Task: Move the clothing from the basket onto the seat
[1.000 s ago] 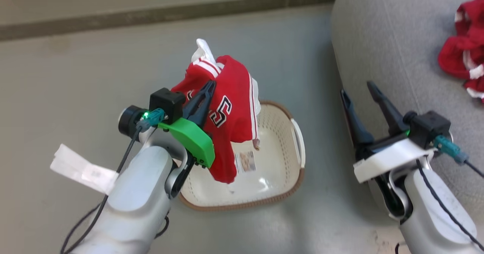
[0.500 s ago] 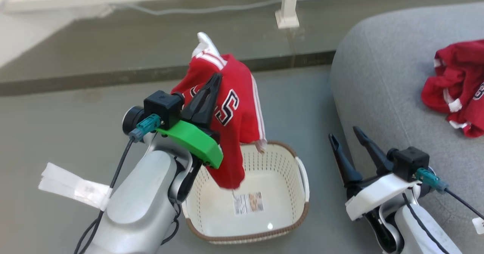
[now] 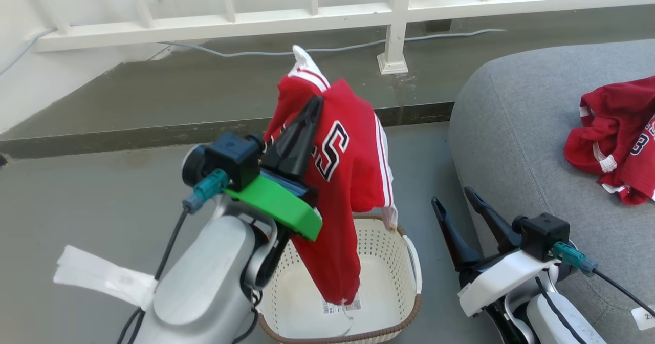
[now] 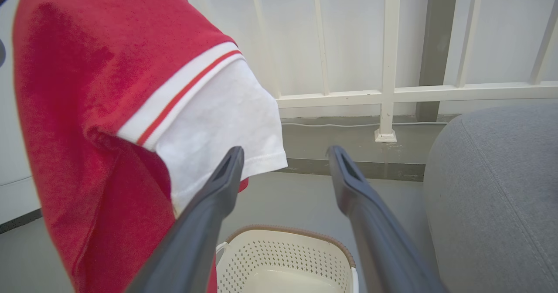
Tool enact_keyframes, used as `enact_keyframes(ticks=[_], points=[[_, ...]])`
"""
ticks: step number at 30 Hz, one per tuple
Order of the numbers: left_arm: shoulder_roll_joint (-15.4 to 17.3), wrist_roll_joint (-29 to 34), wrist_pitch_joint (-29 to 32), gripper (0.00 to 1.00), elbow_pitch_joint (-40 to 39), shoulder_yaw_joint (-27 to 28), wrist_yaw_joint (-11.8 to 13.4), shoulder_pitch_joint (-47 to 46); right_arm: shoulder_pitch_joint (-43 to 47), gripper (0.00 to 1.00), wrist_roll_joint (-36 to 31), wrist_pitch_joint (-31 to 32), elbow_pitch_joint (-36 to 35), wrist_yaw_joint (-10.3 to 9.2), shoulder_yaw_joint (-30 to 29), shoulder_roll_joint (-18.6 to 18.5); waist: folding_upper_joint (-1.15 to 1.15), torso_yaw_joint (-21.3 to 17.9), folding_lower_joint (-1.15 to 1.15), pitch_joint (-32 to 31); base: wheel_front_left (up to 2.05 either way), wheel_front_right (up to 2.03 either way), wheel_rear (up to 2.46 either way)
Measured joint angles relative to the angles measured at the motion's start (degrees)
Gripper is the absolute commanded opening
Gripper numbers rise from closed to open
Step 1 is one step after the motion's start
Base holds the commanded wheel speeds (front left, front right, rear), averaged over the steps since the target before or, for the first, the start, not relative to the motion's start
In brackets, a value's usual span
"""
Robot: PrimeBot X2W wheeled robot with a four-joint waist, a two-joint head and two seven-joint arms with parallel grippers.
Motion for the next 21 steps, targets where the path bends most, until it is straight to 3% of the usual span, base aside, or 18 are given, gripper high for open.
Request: enact_keyframes(ticks=[11, 21], points=[[0.07, 0.66, 0.01, 0.0, -2.65, -0.43, 1.65, 1.66, 1.05, 1.0, 0.05, 0.57, -3.68, -0.51, -0.01, 0.22, 0.0, 0.05, 0.0, -0.44, 0.0, 0.0, 0.0], [0.53, 0.68, 0.87, 0.0, -4.32, -0.97, 2.56, 3.23, -0.63, 1.0, 0.36, 1.29, -13.97, -0.43, 2.42, 1.2, 0.0, -0.25, 0.0, -0.65, 0.0, 0.0, 0.0]])
